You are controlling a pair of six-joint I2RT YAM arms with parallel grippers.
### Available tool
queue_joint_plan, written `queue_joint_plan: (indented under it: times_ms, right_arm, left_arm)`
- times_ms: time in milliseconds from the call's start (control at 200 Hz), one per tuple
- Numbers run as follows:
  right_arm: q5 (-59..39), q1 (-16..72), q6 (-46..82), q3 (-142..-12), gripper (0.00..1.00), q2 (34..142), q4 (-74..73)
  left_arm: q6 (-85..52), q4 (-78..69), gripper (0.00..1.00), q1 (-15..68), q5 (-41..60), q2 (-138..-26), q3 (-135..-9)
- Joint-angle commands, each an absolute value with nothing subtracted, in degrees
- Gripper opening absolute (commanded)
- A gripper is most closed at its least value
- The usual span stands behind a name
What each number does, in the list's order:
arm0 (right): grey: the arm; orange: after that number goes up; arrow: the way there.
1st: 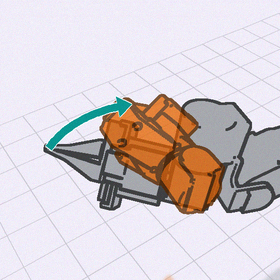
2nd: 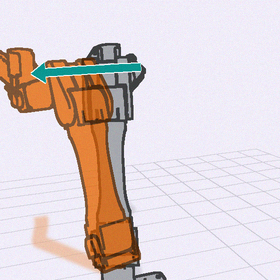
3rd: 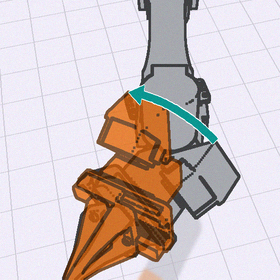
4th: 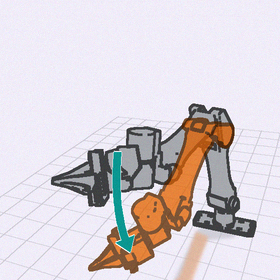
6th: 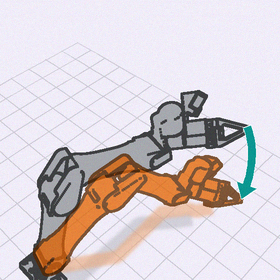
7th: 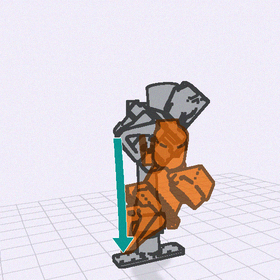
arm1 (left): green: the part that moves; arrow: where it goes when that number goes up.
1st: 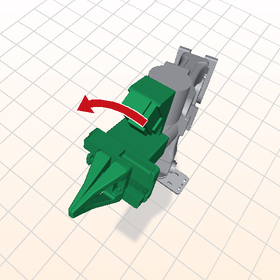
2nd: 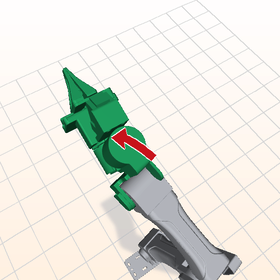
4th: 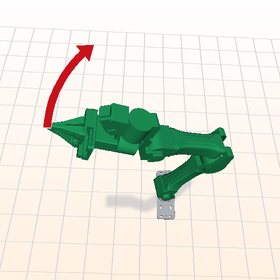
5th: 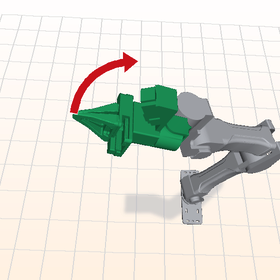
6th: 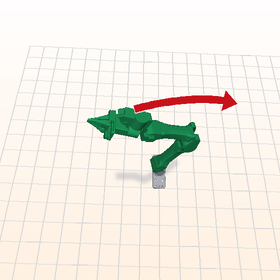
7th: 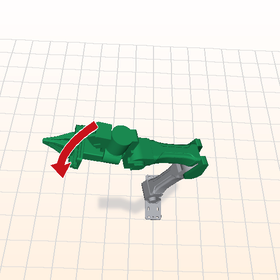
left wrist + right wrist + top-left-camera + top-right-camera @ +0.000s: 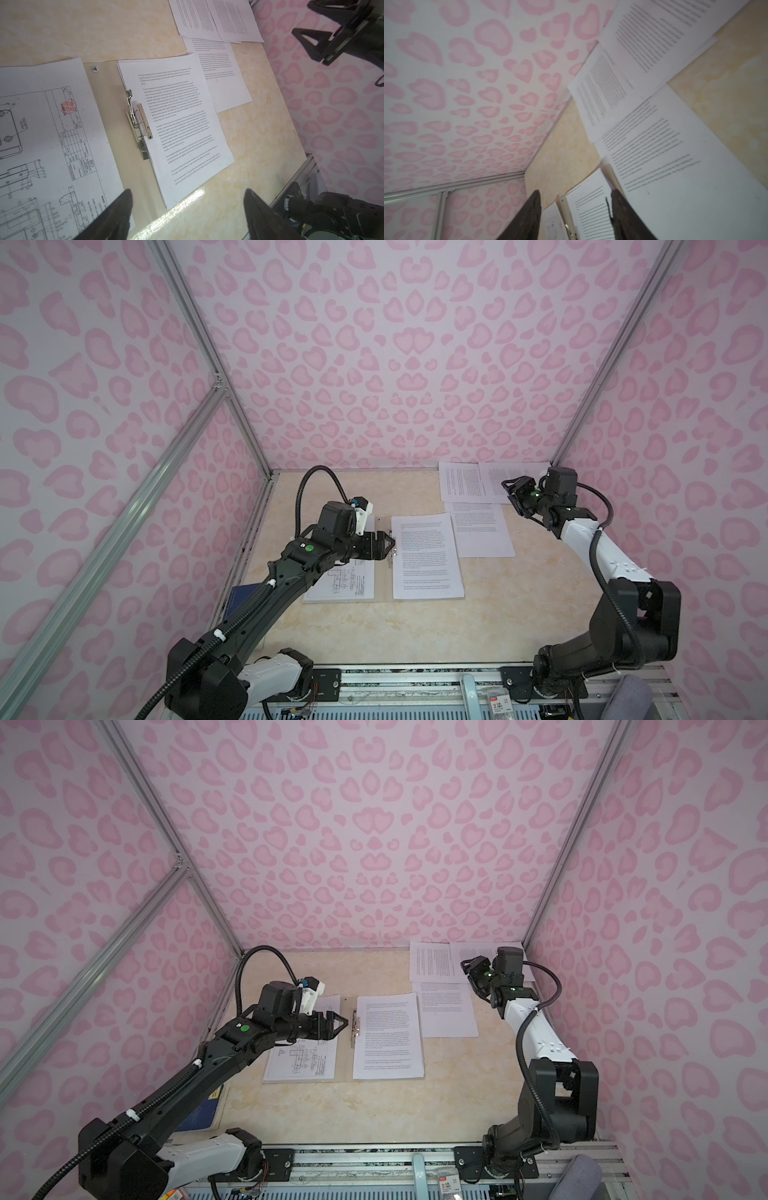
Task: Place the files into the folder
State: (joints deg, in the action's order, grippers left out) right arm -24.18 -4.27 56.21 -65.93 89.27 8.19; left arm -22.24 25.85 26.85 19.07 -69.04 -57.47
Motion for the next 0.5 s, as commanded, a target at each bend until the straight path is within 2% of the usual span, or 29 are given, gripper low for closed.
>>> queue_joint_plan:
  times_ms: [0,90,180,500]
  right_arm:
    - [-21.5,-6.7,51.5,-67.4,0.75,95.2,10.2]
    - [-20.2,-8.6,52.0,-69.8,0.82,102.0,8.4]
    - [-20.2,-10.3,54.5,-71.8,0.85,108.9,3.7]
    - [-20.0,-10.6,62.0,-84.4,0.85,126.9,-1.4]
  left_arm:
    - [-21.4,26.4,0.85,26.7,19.1,-69.9,-57.9]
    - [-21.4,26.6,0.85,26.7,19.2,-71.1,-58.5]
    - [-21.6,27.0,0.85,26.7,19.2,-72.2,-59.3]
    - [-22.0,28.0,0.85,26.7,18.8,-75.8,-61.4]
